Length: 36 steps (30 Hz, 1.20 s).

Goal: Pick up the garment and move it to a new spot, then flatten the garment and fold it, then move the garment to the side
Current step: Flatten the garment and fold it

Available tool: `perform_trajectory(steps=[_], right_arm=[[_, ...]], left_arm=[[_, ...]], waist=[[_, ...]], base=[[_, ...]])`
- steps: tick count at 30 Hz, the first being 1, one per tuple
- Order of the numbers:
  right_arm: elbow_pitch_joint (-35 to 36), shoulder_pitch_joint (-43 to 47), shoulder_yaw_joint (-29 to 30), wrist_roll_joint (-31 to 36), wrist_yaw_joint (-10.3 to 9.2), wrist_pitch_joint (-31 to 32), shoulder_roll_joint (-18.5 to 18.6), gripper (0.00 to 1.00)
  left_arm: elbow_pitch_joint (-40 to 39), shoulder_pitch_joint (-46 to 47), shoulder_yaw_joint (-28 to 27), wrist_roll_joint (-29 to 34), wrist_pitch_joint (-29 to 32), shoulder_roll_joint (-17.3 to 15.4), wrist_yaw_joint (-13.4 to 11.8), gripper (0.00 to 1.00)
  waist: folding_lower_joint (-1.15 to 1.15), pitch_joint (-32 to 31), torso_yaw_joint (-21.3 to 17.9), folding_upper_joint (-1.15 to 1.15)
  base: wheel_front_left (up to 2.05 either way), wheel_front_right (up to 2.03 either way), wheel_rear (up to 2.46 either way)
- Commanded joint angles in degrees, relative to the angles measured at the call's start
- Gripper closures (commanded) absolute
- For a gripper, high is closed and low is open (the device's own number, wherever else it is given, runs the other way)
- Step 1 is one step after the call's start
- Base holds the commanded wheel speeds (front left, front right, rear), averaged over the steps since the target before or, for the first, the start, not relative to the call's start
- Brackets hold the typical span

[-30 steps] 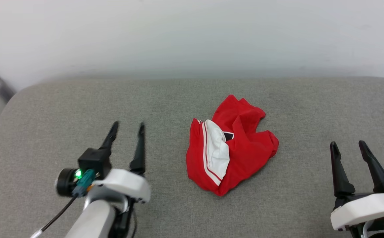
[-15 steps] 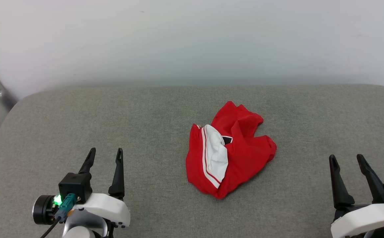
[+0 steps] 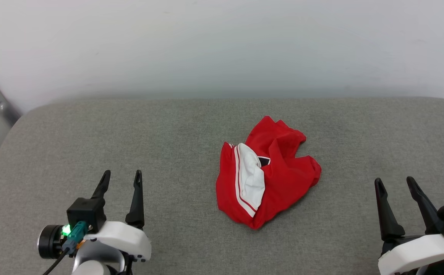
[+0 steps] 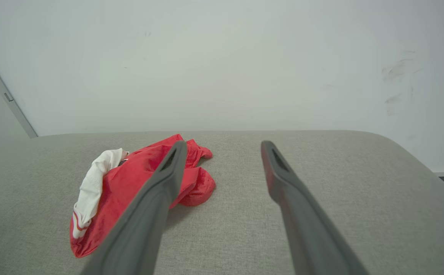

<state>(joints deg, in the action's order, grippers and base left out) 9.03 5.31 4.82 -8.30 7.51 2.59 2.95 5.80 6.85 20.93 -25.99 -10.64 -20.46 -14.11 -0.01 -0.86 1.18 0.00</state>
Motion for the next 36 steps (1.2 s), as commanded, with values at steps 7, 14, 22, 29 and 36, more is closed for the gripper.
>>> perform_trajectory(steps=[7,14,22,29,36], right_arm=[[0.5,-1.1,-0.4,-0.3,-0.04,-0.3,-0.1,0.0],[-0.7,-2.4,-1.0,-0.8,-0.03,-1.1,-0.1,0.0],[-2.2,-3.2,-1.4,-1.3,-0.04,-2.1,-0.1,0.0],[-3.3,-4.2,-1.5,-1.7,-0.04,-2.7,-0.1,0.0],[-4.5,-4.7,-1.3,-2.1,-0.04,-3.5,-0.1,0.0]], left_arm=[[-0.9,6.4,3.5,-1.0,4.3,1.9,3.7,0.0],[2.8,16.6,10.2,-2.4,15.1,6.2,9.0,0.0],[11.6,22.4,15.0,-5.9,28.0,8.6,13.6,0.0],[16.1,24.2,16.9,-7.1,33.5,8.9,15.7,0.2],[17.1,25.7,17.5,-7.1,33.4,9.2,16.6,1.0]], waist=[[0.01,2.0,-0.6,0.0],[0.01,4.8,-3.0,0.0],[0.01,6.6,-5.9,0.0],[0.01,7.7,-7.1,0.0],[0.01,7.9,-7.0,0.0]], base=[[0.0,0.0,0.0],[0.0,0.0,0.0],[0.0,0.0,0.0],[0.0,0.0,0.0],[0.0,0.0,0.0]])
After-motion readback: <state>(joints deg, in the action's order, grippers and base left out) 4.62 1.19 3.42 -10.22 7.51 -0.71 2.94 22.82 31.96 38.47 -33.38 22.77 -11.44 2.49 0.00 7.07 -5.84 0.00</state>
